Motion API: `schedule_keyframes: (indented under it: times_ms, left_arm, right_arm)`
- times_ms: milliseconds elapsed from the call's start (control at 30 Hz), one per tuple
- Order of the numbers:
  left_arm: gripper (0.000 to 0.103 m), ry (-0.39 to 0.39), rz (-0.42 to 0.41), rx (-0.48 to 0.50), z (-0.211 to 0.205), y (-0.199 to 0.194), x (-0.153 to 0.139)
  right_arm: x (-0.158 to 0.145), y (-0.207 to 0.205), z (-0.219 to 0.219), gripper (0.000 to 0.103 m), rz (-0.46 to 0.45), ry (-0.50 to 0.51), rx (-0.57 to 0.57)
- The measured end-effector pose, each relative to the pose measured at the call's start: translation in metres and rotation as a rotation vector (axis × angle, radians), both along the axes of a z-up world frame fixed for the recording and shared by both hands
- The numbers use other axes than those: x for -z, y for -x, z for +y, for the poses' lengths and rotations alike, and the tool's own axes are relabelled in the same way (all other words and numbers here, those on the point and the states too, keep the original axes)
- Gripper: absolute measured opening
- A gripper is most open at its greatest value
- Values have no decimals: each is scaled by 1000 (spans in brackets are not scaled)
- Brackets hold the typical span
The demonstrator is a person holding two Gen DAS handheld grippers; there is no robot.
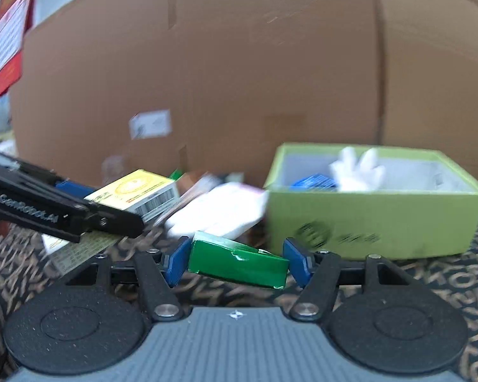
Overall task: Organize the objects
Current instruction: 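Carry both boxes over the lime-green box and release them inside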
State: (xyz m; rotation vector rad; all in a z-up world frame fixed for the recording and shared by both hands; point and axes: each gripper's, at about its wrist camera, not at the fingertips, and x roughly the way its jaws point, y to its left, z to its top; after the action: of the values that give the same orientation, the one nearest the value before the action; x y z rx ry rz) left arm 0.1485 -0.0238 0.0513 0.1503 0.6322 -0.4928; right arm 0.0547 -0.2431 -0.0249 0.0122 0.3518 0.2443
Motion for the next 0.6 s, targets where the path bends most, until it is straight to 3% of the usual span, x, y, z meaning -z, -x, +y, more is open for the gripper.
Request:
schedule_keyframes:
  times_ms: [233,500,600]
  left_arm:
    - [65,20,-74,54,-61,-14,-33]
    - [65,71,-10,93,-136,-65,-41]
    - [65,56,-13,88,-160,-86,-34]
  right_arm:
    - [-15,-17,-54,68,-107,-48,206]
    - [-25,-58,-100,67,-228,34,357]
    - [-26,-75,-118,67,-247,9,388]
